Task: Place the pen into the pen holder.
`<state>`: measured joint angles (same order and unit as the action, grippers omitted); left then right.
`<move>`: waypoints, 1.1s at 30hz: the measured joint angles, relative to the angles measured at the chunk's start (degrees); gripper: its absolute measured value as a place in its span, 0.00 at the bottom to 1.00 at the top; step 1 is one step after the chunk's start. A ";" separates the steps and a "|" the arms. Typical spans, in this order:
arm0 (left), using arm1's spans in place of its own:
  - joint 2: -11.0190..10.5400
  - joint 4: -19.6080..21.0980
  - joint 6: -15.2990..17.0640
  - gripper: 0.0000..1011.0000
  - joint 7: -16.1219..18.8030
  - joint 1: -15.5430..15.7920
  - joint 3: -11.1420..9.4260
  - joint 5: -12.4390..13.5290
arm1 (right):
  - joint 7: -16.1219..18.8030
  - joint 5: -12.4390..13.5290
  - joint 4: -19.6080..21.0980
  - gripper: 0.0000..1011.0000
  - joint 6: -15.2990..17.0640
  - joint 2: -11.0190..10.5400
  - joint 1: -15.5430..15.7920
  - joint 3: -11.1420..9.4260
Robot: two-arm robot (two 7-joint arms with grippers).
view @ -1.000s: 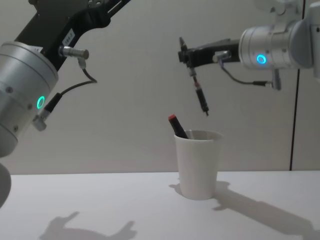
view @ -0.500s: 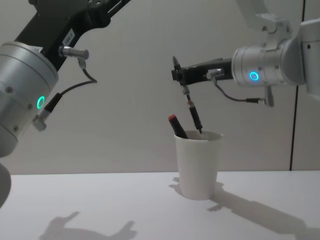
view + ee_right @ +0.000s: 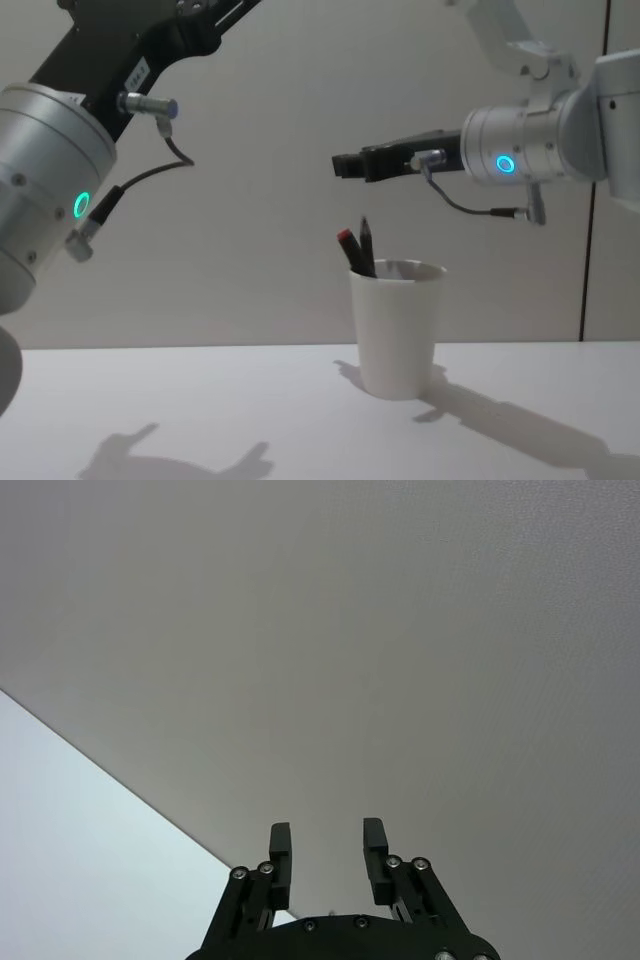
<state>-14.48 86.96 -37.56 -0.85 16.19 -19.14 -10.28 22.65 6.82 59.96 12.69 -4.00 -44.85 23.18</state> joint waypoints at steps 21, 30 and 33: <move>0.00 0.00 0.00 0.99 0.00 0.00 -0.01 0.00 | -0.03 0.09 -0.40 0.99 0.09 0.08 -0.03 0.10; 0.00 0.00 0.00 0.99 0.00 0.00 0.00 0.00 | 0.04 0.60 2.82 0.99 -0.27 -0.42 0.47 -0.27; 0.00 0.00 0.00 0.99 0.00 0.00 0.00 0.00 | -0.35 1.04 4.32 0.99 -0.37 -0.70 0.83 -0.48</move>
<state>-14.48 86.97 -37.56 -0.85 16.19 -19.14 -10.28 22.31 7.86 64.28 12.32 -4.70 -44.02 22.69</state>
